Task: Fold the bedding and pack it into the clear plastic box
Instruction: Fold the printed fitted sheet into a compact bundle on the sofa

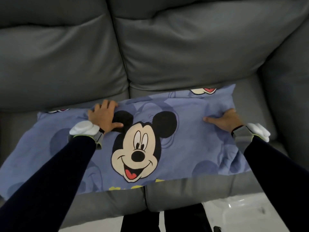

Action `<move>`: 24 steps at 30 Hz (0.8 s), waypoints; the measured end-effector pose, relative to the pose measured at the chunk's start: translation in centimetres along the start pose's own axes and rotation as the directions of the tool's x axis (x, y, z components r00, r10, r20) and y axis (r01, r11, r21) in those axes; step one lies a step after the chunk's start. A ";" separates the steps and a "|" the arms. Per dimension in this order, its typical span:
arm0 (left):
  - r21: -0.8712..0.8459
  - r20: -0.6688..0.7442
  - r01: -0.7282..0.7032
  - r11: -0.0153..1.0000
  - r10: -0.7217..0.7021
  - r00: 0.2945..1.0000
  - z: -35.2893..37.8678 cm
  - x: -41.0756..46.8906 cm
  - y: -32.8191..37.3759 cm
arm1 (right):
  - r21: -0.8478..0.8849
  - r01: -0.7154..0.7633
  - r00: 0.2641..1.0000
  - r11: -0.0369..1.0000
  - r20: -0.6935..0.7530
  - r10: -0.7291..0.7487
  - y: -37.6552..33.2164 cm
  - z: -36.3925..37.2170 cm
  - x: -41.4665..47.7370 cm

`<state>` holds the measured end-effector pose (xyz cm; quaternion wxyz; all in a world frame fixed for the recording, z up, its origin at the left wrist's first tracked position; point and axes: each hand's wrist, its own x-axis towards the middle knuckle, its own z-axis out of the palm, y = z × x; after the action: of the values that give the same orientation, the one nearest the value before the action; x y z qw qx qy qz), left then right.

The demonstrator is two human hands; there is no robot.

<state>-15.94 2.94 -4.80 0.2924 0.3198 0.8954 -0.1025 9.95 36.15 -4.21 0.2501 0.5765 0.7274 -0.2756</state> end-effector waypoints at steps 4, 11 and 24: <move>-0.195 -0.023 -0.109 0.975 0.107 0.994 -1.4 1.3 2.0 | 0.183 -0.052 0.995 0.982 0.091 0.036 -1.4 -1.7 0.3; -0.434 0.006 -0.155 0.888 0.175 0.985 -4.5 4.3 7.9 | 0.543 -0.463 0.737 0.701 0.674 -0.036 -1.6 -3.8 1.4; -0.289 0.011 0.061 0.955 -0.061 0.998 -0.4 7.8 7.2 | 0.730 -0.600 0.716 0.327 0.672 -0.186 -2.6 -7.5 6.6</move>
<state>-16.45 12.69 -9.06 0.3335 0.2457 0.9099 0.0203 5.67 45.43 -2.98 0.1525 0.5709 0.2117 -0.7784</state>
